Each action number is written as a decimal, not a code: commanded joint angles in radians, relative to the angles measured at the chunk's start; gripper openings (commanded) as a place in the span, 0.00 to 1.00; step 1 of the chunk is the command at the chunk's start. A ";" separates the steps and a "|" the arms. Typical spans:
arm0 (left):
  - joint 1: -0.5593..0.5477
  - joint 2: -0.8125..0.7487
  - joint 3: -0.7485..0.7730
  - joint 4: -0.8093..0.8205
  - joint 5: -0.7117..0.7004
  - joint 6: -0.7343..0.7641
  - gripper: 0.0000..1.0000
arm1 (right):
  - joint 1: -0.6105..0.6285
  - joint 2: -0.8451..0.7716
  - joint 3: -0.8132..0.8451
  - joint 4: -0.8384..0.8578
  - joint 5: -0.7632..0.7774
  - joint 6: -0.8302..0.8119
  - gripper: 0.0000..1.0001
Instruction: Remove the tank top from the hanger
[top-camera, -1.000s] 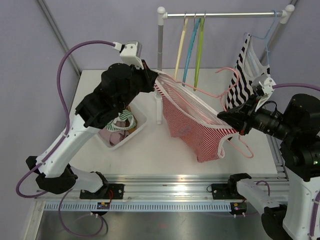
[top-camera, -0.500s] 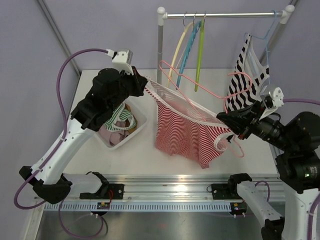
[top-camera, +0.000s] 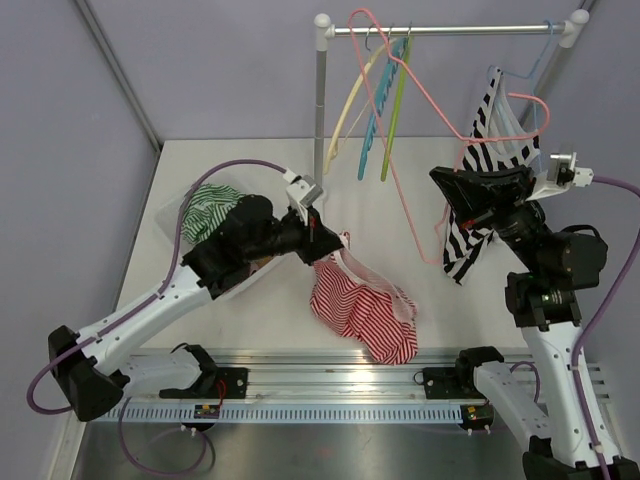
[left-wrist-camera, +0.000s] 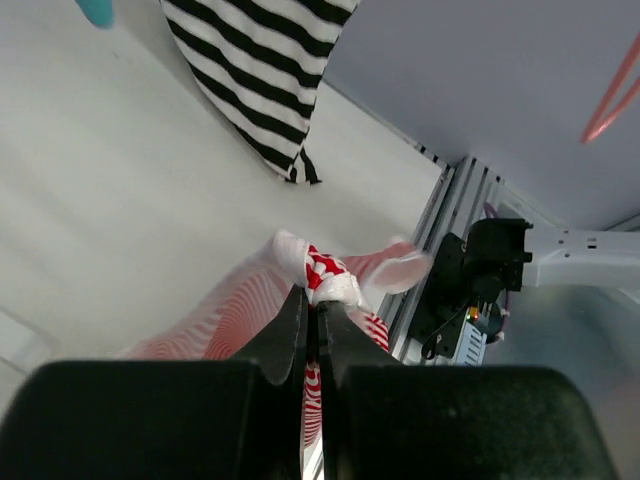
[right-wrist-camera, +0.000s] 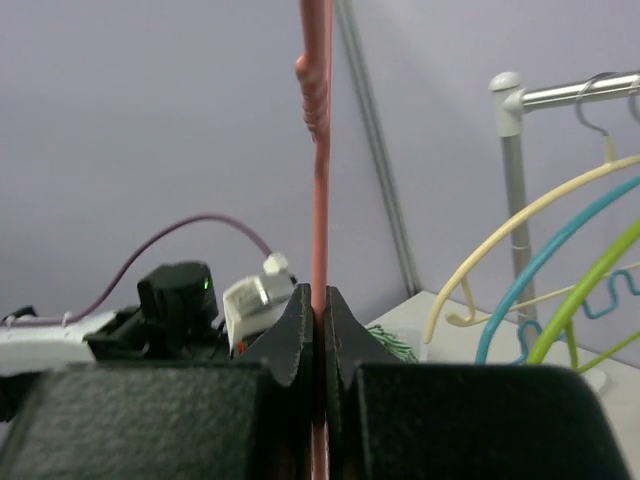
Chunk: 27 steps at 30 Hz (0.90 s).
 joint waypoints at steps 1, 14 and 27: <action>-0.052 0.035 -0.040 -0.024 -0.193 0.006 0.00 | 0.002 -0.083 0.101 -0.126 0.218 -0.131 0.00; -0.118 0.057 0.010 -0.294 -0.634 -0.117 0.71 | 0.002 0.125 0.638 -1.315 0.689 -0.432 0.00; -0.185 -0.133 0.118 -0.623 -0.901 -0.132 0.99 | 0.002 0.614 1.089 -1.430 0.772 -0.564 0.00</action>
